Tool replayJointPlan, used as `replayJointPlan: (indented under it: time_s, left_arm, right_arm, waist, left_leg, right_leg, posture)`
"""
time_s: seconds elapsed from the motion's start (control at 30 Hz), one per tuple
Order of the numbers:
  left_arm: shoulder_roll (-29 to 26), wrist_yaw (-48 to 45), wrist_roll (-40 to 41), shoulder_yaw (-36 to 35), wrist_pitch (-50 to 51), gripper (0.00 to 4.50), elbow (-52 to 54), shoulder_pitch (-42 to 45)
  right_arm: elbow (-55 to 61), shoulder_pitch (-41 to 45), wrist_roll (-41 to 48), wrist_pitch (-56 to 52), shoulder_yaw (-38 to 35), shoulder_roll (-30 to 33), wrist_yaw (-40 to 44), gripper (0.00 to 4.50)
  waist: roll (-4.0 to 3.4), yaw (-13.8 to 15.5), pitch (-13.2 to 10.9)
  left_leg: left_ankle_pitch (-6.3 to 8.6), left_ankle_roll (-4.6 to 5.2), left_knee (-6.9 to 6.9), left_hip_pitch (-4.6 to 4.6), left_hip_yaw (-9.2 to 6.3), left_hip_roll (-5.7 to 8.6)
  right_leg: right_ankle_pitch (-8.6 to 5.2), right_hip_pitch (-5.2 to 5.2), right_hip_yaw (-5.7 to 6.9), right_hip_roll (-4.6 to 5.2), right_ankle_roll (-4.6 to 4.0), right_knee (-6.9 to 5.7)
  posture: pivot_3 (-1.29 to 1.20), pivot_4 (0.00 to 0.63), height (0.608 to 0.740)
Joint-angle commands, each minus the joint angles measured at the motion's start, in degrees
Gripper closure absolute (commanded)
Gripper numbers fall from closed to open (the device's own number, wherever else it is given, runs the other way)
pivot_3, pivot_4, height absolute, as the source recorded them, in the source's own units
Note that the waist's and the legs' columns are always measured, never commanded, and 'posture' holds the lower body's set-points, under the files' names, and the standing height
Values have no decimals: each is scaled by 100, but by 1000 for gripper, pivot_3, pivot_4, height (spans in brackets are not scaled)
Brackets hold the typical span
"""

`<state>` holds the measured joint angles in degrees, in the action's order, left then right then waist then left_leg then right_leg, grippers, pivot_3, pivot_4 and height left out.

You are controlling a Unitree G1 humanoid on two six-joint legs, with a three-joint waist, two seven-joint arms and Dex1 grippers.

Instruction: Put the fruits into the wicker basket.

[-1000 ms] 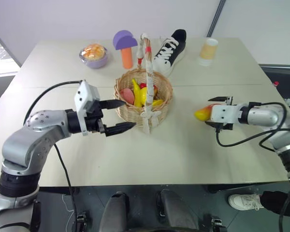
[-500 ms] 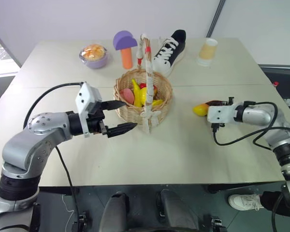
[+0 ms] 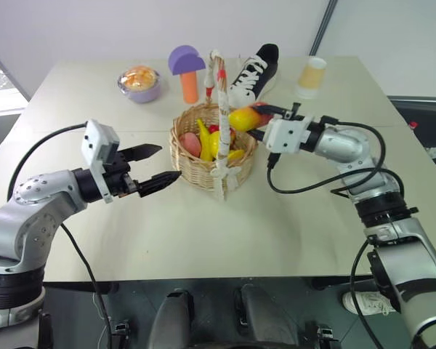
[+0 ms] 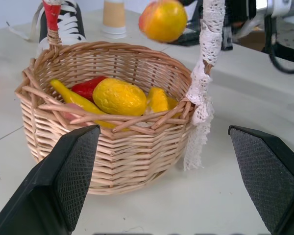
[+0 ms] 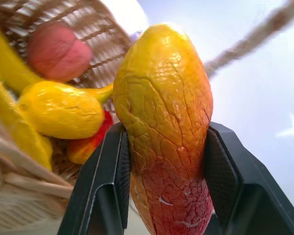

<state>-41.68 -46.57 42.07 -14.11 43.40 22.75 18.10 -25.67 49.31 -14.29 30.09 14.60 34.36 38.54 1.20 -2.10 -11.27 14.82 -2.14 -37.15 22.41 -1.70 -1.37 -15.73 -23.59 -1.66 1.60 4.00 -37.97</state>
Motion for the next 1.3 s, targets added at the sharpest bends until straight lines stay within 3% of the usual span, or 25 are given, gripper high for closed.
replayJointPlan:
  time_s: [0.03,0.13,0.23,0.33,0.47,0.67,0.77,0.9,1.0,1.1,1.3]
  left_arm:
    - [2,99,126,-111,-69,0,247,13]
    - [26,175,169,-103,-61,0,336,-24]
    - [50,231,209,-88,-50,0,392,-61]
    - [59,261,228,-55,-59,0,398,-58]
    - [65,279,241,11,-82,0,348,-13]
    - [90,257,202,106,-158,0,223,54]
    - [126,272,204,82,-217,0,147,67]
    - [198,328,250,-44,-308,0,45,24]
    - [244,373,252,-118,-366,0,-55,-34]
    - [281,389,264,-126,-397,0,-117,-74]
    - [337,460,308,-167,-409,0,-77,-170]
  right_arm:
    - [-614,470,-289,740,203,-142,-137,2893]
    - [-1160,668,-166,947,239,-324,-23,2893]
    - [-1385,804,-300,1332,245,-358,-207,1598]
    - [-1484,876,-530,1589,258,-319,-485,28]
    - [-1414,953,-534,1698,119,-130,-575,28]
    - [-852,723,122,1126,-228,549,180,28]
    - [33,142,1198,-95,-621,676,778,28]
    - [2115,-1158,3091,-2560,-1072,696,1324,28]
    - [3508,-1919,4354,-4136,-1216,369,1002,28]
    - [4032,-2067,4790,-4896,-1190,-325,331,28]
    - [3798,-1715,4458,-5322,-912,-1342,-430,28]
  waist:
    - [0,-21,0]
    - [0,-49,0]
    - [0,-45,0]
    - [0,-45,0]
    - [-1,-38,0]
    - [-1,-15,-1]
    - [0,-4,0]
    - [0,-15,0]
    - [-2,-44,-1]
    - [-3,-55,-1]
    - [-2,-29,0]
  left_leg:
    - [0,0,0,0,1,0]
    - [0,0,0,-4,1,-4]
    - [0,0,0,-6,0,-9]
    - [0,0,0,-6,0,-10]
    - [0,-1,0,-5,1,-8]
    - [0,-1,0,-3,0,-5]
    - [0,0,1,-3,-3,-7]
    - [0,1,1,-6,-4,-15]
    - [1,2,2,-7,-11,-23]
    - [1,2,1,-18,-8,-28]
    - [1,1,0,-10,1,-22]
  right_leg:
    - [0,-1,0,-1,0,0]
    - [1,0,0,-6,-1,-2]
    - [1,1,0,-9,-1,-5]
    - [1,0,-1,-8,-1,-5]
    - [1,0,-1,-7,-1,-5]
    - [1,1,-1,-2,-1,-3]
    - [1,3,-1,-3,-1,-1]
    - [1,6,-3,-1,-1,-2]
    - [0,3,-7,-5,-2,-6]
    - [3,1,-14,-13,-4,-13]
    - [3,-1,-5,-22,-6,-10]
  posture:
    - [0,150,740]
    - [0,150,740]
    - [0,150,740]
    - [0,150,740]
    - [0,150,740]
    - [0,150,740]
    - [0,150,740]
    - [0,150,740]
    - [0,150,740]
    - [0,150,740]
    - [0,150,740]
